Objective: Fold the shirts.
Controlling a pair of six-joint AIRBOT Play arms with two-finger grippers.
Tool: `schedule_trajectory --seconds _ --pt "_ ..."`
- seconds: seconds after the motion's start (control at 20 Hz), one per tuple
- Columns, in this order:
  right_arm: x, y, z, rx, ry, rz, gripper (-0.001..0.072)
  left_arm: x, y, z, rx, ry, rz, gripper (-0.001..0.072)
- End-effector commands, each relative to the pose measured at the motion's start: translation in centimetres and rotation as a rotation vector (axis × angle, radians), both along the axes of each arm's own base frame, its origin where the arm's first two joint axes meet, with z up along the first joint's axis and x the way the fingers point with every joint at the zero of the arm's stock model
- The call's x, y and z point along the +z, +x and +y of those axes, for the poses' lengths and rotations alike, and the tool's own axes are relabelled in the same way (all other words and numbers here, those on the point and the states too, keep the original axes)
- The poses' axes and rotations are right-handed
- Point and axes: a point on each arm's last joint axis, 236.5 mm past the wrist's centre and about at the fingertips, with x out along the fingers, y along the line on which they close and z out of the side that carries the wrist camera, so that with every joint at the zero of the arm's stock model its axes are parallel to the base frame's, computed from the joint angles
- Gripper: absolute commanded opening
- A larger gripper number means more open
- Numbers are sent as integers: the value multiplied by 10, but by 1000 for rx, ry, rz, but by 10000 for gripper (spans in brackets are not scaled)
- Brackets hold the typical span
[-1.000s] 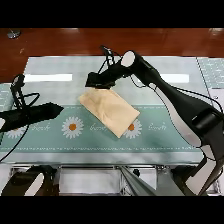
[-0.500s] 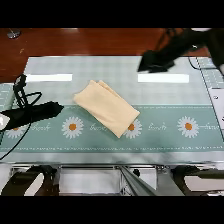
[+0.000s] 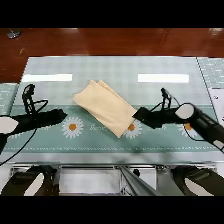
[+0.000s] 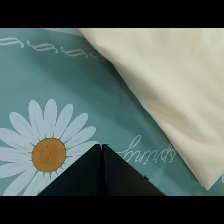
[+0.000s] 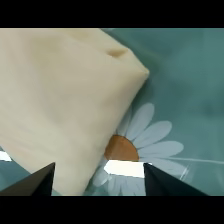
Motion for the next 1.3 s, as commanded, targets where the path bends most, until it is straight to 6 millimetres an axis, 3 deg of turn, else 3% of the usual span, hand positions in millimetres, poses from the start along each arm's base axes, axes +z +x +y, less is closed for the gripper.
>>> schedule_trajectory --seconds 0.0,0.2,0.3,0.35,0.5,0.65,0.8,0.9,1.1,1.25 --pt "-33 -12 27 -58 67 80 626 -7 -5 -3 4 -20 23 24" --pt "-31 14 59 -16 153 89 585 -6 -4 -3 7 -19 19 25" --pt "-25 29 74 60 172 67 200 -5 -1 -2 15 -18 7 24" --pt "-12 39 86 134 193 24 33 -5 0 -1 17 -18 4 25" --pt "52 85 105 304 201 -168 34 -5 -1 -1 16 -18 6 25" --pt "142 136 98 360 145 -357 34 -8 -2 -1 17 -17 12 25" --pt "216 161 65 377 68 -465 34 -12 -5 -1 16 -17 23 25" --pt "246 167 34 380 28 -493 34 -13 -6 -2 13 -18 28 25" --pt "278 174 -52 275 -53 -458 35 -14 -9 -3 8 -19 37 25" --pt "283 164 -123 163 -84 -365 34 -14 -9 -3 8 -19 37 25"
